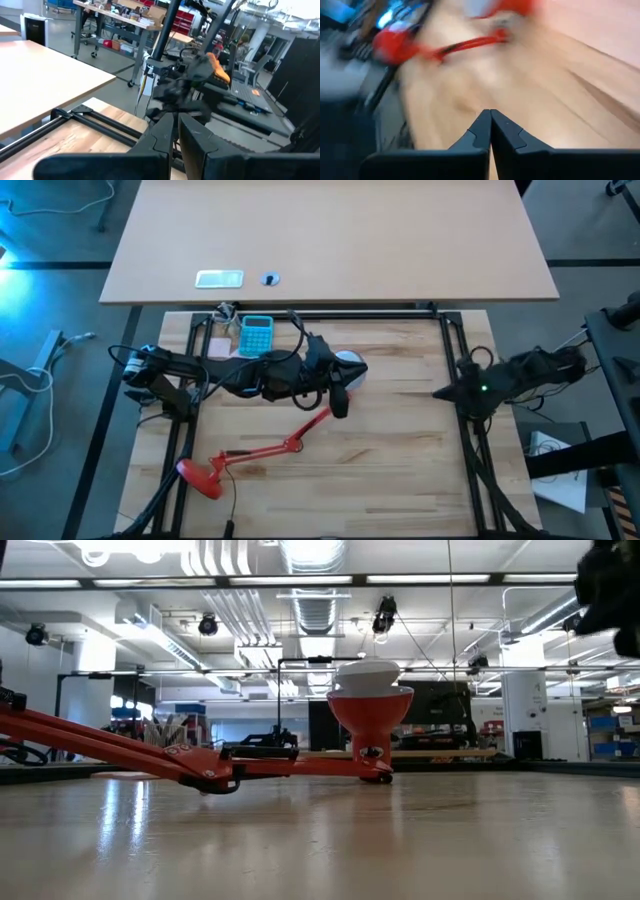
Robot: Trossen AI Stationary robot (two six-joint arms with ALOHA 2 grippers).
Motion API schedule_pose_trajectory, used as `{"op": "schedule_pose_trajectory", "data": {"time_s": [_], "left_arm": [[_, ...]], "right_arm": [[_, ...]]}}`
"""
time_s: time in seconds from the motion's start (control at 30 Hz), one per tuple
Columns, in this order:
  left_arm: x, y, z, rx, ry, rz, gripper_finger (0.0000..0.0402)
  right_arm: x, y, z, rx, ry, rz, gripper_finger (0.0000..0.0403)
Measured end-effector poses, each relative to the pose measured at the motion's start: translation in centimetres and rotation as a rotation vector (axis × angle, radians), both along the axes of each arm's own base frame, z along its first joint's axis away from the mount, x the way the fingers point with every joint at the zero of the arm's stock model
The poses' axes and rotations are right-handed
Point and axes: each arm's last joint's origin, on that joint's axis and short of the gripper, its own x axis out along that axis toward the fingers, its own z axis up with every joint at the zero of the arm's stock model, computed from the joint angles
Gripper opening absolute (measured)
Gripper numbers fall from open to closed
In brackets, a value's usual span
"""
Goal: Screw lightbulb
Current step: Remove the light bulb from the red lamp
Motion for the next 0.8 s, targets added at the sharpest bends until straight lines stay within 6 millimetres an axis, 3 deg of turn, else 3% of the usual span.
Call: {"op": "schedule_pose_trajectory", "data": {"time_s": [0.1, 0.23, 0.33, 0.43, 0.53, 0.63, 0.8], "left_arm": [[0.1, 0.0, -0.3, 0.015, 0.011, -0.001, 0.0018], [0.1, 0.0, -0.7, 0.032, 0.027, 0.0, 0.0018], [0.1, 0.0, -0.9, 0.071, 0.044, -0.001, 0.0018], [0.1, 0.0, -1.1, 0.076, 0.067, 0.0, 0.0018], [0.2, 0.3, -1.3, 0.062, 0.073, 0.007, 0.0018], [0.2, 0.3, -1.3, 0.075, 0.073, 0.008, 0.0018], [0.2, 0.6, -1.4, 0.142, 0.091, 0.008, 0.0018]], "right_arm": [[0.4, -0.2, -1.3, 0.06, -0.013, -0.182, 0.0], [1.0, 0.6, -2.1, 0.125, 0.036, -0.01, 0.0], [1.5, 0.9, -2.6, 0.081, 0.071, 0.07, 0.0], [2.3, 0.7, -2.5, -0.045, -0.013, -0.045, 0.0], [3.2, 0.3, -1.3, -0.278, -0.194, -0.157, 0.0], [3.8, 0.0, -1.0, -0.46, -0.26, -0.239, 0.0], [4.7, -0.4, -3.8, -0.531, -0.184, -0.273, 0.0]]}}
